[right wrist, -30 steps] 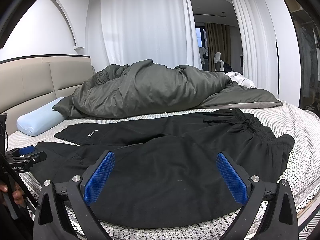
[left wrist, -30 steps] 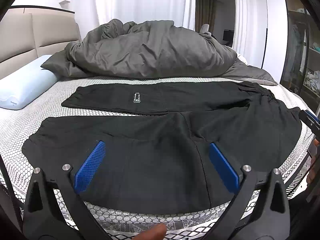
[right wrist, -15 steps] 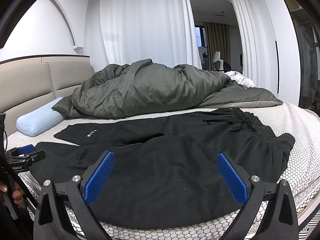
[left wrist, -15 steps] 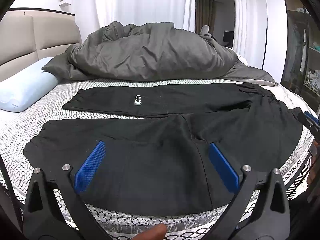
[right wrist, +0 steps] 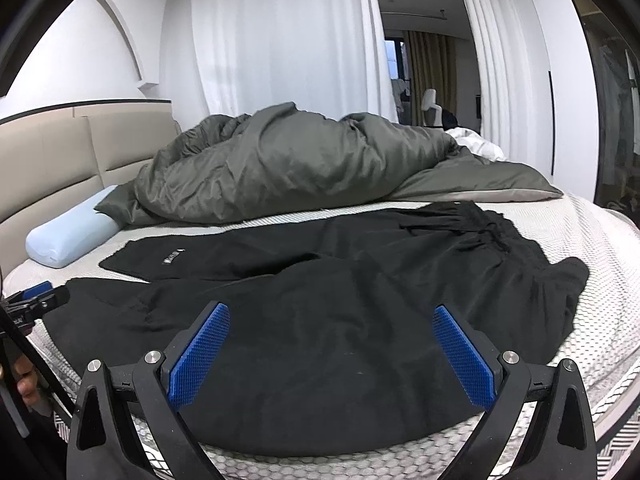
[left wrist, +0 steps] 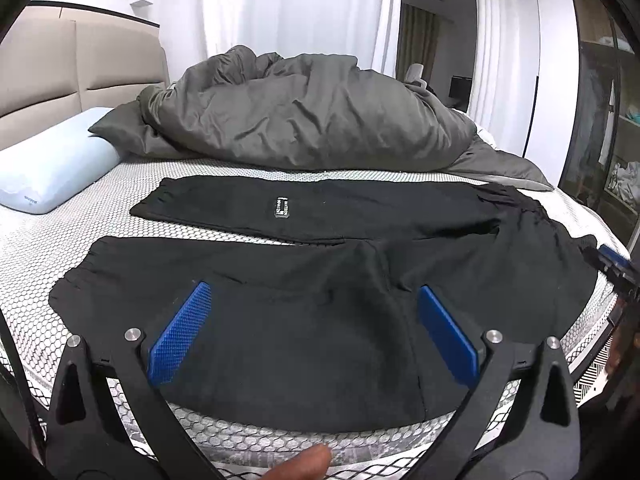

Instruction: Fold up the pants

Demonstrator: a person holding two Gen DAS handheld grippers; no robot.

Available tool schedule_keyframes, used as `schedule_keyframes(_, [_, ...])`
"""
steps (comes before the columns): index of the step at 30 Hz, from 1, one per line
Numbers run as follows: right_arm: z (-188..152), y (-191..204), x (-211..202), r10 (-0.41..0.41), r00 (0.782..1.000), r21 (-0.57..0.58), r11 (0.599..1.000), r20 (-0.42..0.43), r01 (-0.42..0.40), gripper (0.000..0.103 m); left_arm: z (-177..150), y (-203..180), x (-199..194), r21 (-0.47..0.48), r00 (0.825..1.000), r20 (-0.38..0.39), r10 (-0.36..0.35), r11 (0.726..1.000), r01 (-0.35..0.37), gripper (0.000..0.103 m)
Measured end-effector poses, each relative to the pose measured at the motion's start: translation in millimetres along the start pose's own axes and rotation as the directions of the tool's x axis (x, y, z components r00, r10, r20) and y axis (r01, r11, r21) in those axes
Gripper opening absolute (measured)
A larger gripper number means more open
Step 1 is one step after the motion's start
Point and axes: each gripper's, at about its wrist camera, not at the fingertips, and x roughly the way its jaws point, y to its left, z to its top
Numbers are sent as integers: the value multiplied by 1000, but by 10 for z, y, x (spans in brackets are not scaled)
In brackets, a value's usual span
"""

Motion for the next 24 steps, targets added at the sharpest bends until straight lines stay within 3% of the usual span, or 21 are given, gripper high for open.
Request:
schedule_keyframes(6, [105, -358, -217, -118, 993, -28, 993, 26, 119, 103, -37, 163, 14, 11, 998, -43, 38, 999, -38, 102])
schedule_keyframes(10, [117, -894, -249, -163, 986, 51, 985, -35, 165, 103, -20, 427, -2, -50, 996, -62, 69, 996, -73, 102])
schedule_keyframes(17, [31, -1945, 27, -81, 979, 328, 934, -187, 140, 102, 51, 1021, -40, -165, 980, -76, 184, 967, -194, 102])
schedule_keyframes(20, [-36, -2250, 244, -45, 971, 381, 914, -236, 135, 94, 16, 1264, 15, -203, 973, -126, 193, 955, -216, 102])
schedule_keyframes(24, [-76, -2491, 557, 5, 964, 443, 889, -265, 117, 94, -135, 1531, 88, -253, 962, -205, 183, 939, -233, 101])
